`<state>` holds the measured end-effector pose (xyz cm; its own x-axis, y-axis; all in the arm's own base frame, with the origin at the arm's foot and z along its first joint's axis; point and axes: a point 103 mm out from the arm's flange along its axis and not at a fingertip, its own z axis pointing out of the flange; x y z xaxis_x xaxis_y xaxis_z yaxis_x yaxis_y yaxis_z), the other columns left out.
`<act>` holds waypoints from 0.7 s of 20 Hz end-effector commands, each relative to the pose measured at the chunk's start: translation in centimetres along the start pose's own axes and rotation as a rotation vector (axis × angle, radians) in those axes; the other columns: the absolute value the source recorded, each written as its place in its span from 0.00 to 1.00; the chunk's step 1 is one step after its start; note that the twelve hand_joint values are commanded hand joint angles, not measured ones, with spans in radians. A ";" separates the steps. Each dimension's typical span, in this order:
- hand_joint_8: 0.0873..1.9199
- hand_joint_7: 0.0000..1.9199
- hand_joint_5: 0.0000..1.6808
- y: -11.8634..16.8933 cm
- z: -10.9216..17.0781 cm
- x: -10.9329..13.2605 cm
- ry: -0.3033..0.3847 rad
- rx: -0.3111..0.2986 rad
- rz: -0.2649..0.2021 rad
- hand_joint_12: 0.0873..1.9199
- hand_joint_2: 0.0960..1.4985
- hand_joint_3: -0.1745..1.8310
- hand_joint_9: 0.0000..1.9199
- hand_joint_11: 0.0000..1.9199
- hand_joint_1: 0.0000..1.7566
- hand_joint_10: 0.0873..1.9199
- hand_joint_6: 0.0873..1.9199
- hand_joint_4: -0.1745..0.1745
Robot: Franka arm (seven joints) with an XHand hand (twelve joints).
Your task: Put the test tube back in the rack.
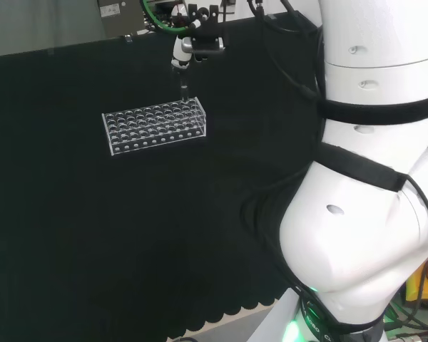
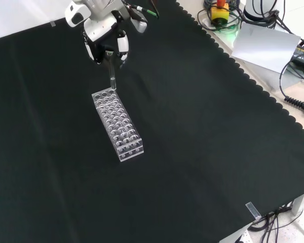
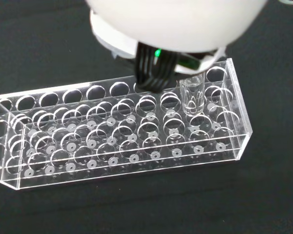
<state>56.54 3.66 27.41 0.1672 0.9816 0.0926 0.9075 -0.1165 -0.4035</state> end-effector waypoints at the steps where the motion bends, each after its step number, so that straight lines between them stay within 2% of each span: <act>1: 0.28 0.73 0.80 0.8 0.5 0.1 0.005 0.014 0.002 0.51 0.30 0.51 0.82 0.59 0.76 0.33 0.28 0.00; 14: 0.28 0.73 0.80 1.3 2.5 -1.0 0.019 0.058 0.009 0.51 0.30 0.51 0.82 0.59 0.76 0.33 0.28 0.00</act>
<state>56.71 2.93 24.85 0.1823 0.9780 0.1017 0.8848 -0.1181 -0.4508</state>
